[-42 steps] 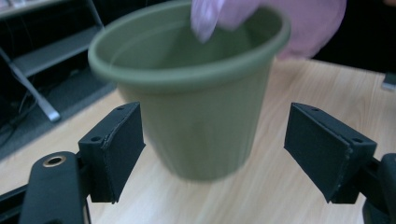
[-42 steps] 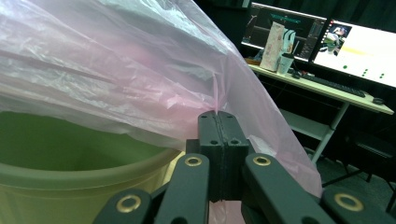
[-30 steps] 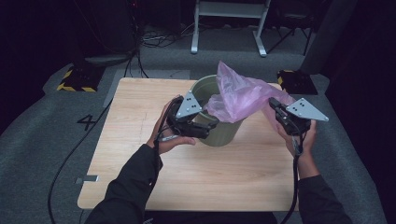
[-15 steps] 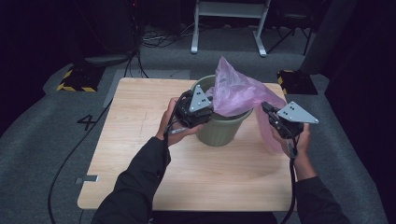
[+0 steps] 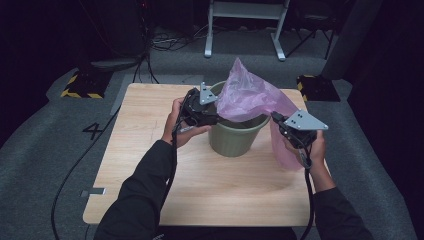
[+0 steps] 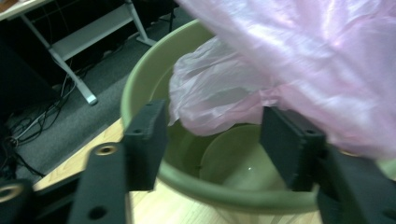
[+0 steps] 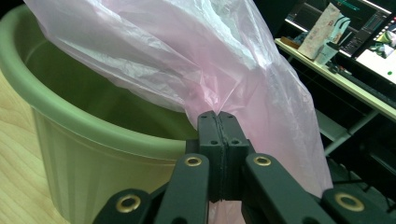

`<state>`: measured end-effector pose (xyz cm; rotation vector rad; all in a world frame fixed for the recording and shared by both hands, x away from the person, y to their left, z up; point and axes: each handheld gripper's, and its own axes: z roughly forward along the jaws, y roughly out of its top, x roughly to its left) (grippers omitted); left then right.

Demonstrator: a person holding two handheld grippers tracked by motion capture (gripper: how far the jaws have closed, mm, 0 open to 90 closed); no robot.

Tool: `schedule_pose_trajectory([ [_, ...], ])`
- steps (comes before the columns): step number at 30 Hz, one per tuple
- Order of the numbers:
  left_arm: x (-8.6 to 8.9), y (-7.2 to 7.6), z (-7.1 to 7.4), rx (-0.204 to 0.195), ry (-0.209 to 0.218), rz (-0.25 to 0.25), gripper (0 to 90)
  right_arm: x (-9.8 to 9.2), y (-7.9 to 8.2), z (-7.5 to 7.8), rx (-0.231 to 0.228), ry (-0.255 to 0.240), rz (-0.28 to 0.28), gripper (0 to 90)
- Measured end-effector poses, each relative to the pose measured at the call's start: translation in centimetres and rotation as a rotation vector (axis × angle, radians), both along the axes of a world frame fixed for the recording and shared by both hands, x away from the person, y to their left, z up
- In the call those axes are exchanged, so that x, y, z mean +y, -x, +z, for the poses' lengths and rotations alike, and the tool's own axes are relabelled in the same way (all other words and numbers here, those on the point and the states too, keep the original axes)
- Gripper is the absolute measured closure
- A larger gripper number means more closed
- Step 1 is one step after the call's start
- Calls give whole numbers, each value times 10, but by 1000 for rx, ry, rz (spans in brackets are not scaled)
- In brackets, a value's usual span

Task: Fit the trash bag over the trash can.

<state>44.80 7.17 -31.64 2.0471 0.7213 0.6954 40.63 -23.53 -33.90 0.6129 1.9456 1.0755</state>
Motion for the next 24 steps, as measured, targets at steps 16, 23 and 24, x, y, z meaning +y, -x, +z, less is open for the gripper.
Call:
schedule_pose_trajectory([
  [16, 14, 49, 32, -133, 44, -184, 251, 4, -3, 2, 24, 70, -26, 897],
  [23, -29, 31, 30, -86, 10, -175, 298, 8, -3, 0, 26, 79, 4, 889],
  [24, -29, 31, 30, -86, 10, -175, 424, 8, -3, 0, 25, 74, 17, 887],
])
